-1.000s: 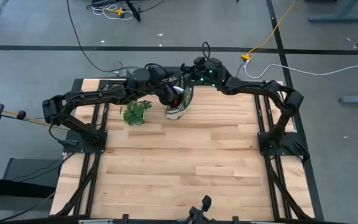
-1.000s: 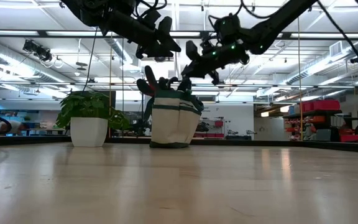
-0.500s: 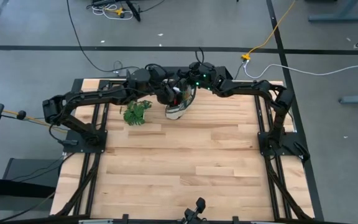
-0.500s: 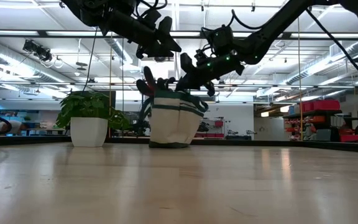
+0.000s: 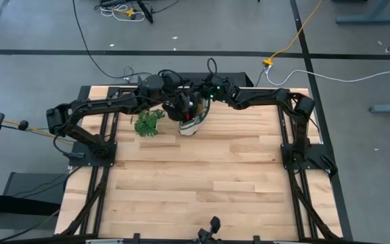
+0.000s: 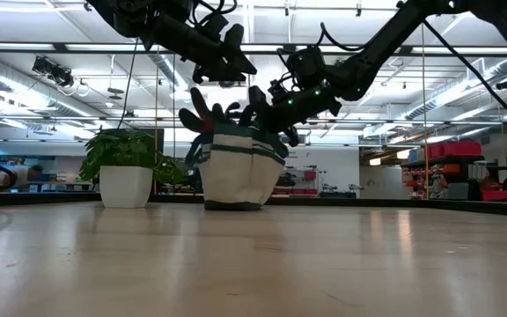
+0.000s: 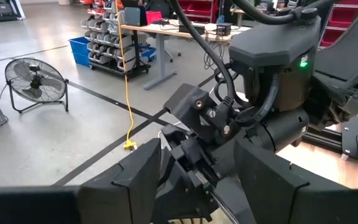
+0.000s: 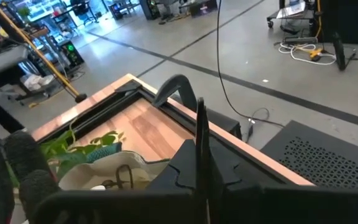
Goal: Pick & Place Garden tools in Gardening bag
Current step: Put the green shear scissors into the white gardening bag
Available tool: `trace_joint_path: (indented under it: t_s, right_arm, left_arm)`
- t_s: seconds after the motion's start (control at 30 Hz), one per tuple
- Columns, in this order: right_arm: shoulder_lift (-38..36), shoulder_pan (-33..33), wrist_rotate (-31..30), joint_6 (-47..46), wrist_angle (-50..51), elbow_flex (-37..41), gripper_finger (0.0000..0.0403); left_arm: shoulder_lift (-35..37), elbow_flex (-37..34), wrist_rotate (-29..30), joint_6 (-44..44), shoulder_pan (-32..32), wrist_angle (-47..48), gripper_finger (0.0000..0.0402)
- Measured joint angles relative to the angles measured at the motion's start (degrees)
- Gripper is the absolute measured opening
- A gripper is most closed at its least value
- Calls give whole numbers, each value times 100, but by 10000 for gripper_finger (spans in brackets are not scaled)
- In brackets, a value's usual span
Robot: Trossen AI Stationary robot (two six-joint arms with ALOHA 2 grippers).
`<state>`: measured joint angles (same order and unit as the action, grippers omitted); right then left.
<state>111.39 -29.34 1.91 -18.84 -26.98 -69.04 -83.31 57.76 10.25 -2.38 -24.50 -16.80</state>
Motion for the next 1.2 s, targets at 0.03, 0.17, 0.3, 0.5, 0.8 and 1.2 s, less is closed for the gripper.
trace_joint_path:
  t_s: [0.03,0.17,0.3,0.5,0.8,1.2]
  right_arm:
    - [0,-4,33,-8,-17,0,2]
    - [11,29,48,9,-39,0,2]
    - [17,104,134,47,-117,0,2]
    - [17,179,306,139,-157,0,2]
    - [17,290,352,319,76,0,2]
    - [17,465,348,438,65,0,9]
  left_arm:
    - [0,0,-1,1,1,3,209]
    - [0,0,1,1,-1,-2,209]
    - [0,0,1,0,-1,-2,209]
    - [0,0,1,-2,-1,-4,209]
    - [0,0,1,-2,-1,-6,209]
    - [0,0,1,-4,-1,-4,209]
